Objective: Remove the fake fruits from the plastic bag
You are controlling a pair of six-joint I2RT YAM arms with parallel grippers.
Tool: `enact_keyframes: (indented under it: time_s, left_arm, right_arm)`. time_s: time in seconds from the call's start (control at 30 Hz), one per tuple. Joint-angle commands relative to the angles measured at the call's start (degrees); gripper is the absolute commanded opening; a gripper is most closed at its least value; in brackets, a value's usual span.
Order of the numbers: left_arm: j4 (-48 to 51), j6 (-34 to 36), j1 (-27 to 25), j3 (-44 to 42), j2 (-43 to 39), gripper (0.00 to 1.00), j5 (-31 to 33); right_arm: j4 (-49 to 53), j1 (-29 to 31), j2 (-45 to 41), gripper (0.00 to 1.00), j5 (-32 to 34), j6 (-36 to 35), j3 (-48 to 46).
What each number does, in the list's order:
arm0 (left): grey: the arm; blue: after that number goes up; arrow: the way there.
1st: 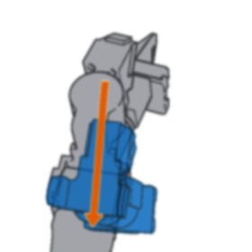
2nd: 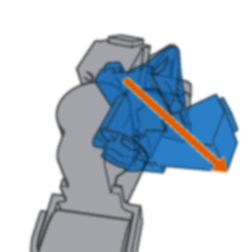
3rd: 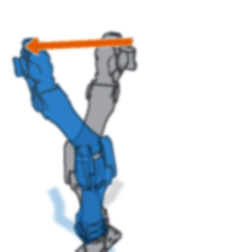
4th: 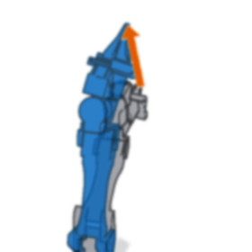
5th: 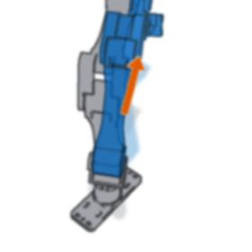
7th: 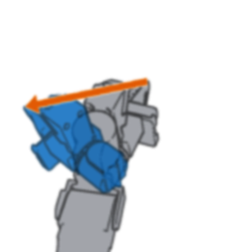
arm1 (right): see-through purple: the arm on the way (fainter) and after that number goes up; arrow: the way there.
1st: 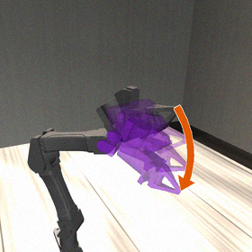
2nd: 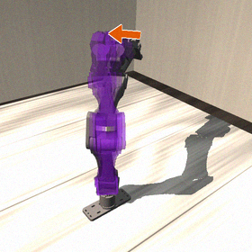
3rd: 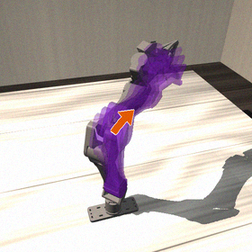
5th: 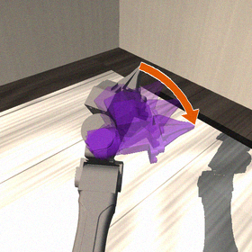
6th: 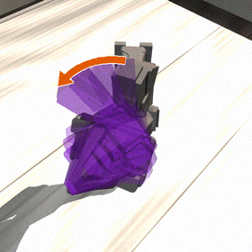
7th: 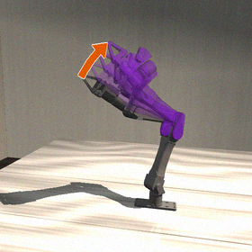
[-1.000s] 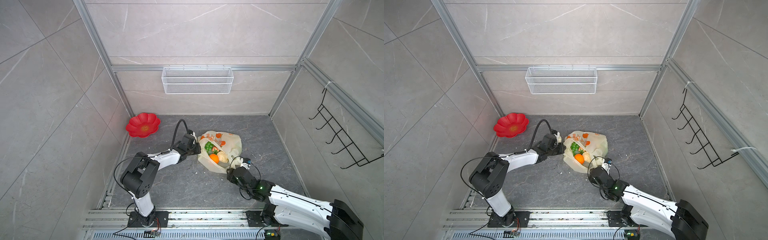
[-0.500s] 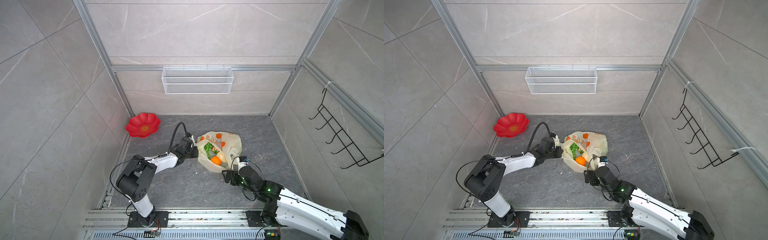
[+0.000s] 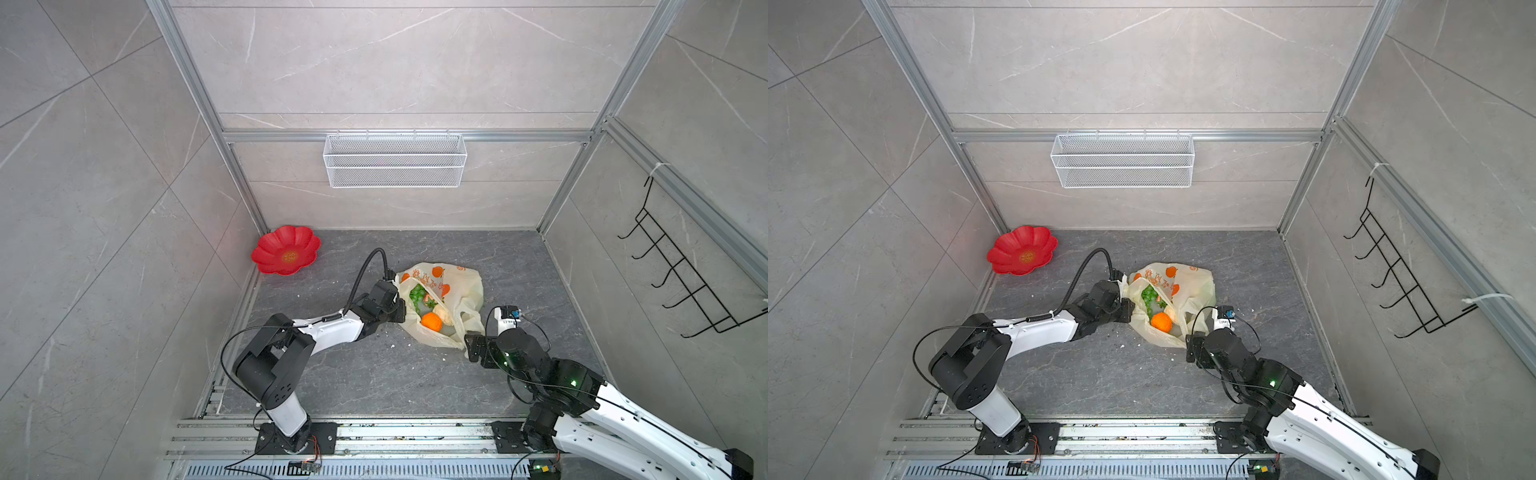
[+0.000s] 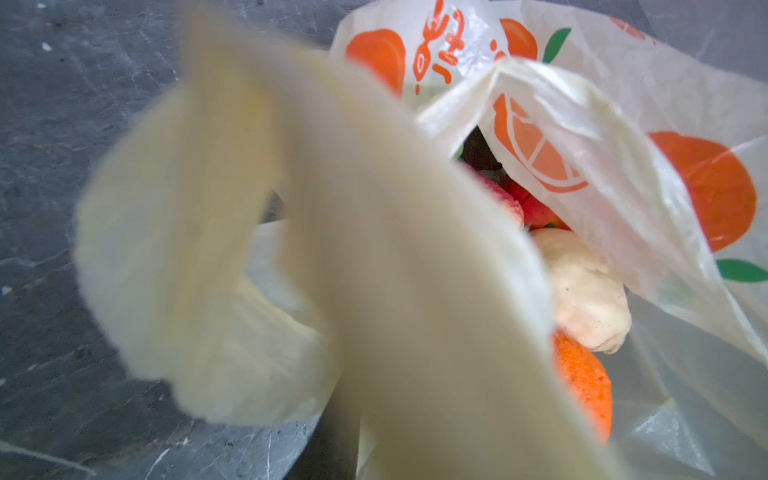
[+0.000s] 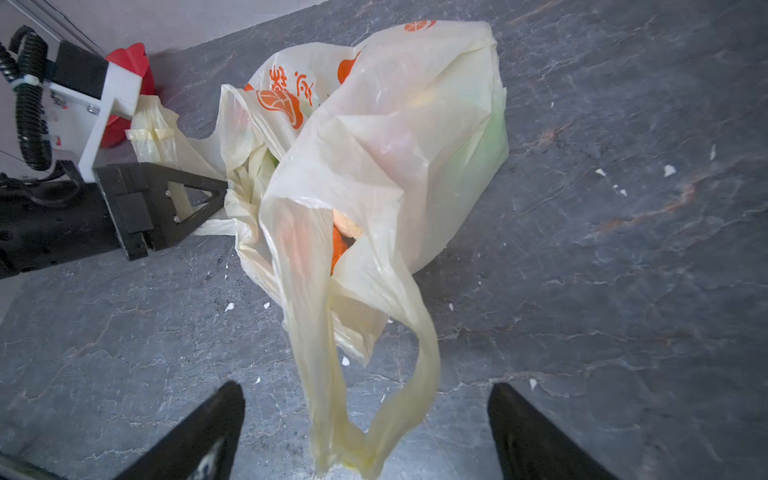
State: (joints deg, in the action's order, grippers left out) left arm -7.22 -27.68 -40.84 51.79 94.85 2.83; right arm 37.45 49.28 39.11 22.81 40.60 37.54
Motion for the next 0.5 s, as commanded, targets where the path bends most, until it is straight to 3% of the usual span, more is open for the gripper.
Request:
enact_keyframes:
  time_s: [0.0, 0.1, 0.2, 0.37, 0.47]
  left_arm:
    - [2.5, 0.9, 0.1, -0.3, -5.6, 0.44, 1.2]
    - [6.9, 2.6, 0.1, -0.5, -11.5, 0.67, 1.7]
    - [11.4, 5.6, 0.1, -0.6, -18.9, 0.81, 1.6]
    - [15.7, 7.5, 1.1, -0.7, -29.4, 0.9, 0.1]
    - [18.3, 4.2, 6.3, 0.8, -32.3, 0.91, 1.5]
  right_arm:
    - [3.5, 0.4, 0.9, 0.93, 2.5, -3.1, 3.0]
    - [3.4, 0.4, 0.6, 0.93, 3.3, -4.3, 4.6]
    - [3.7, 0.3, -0.1, 0.93, 5.6, -5.5, 6.2]
    - [1.8, 0.3, -0.9, 0.93, 6.8, -6.4, 6.8]
    - [0.5, 0.3, -0.8, 0.93, 6.4, -6.3, 6.4]
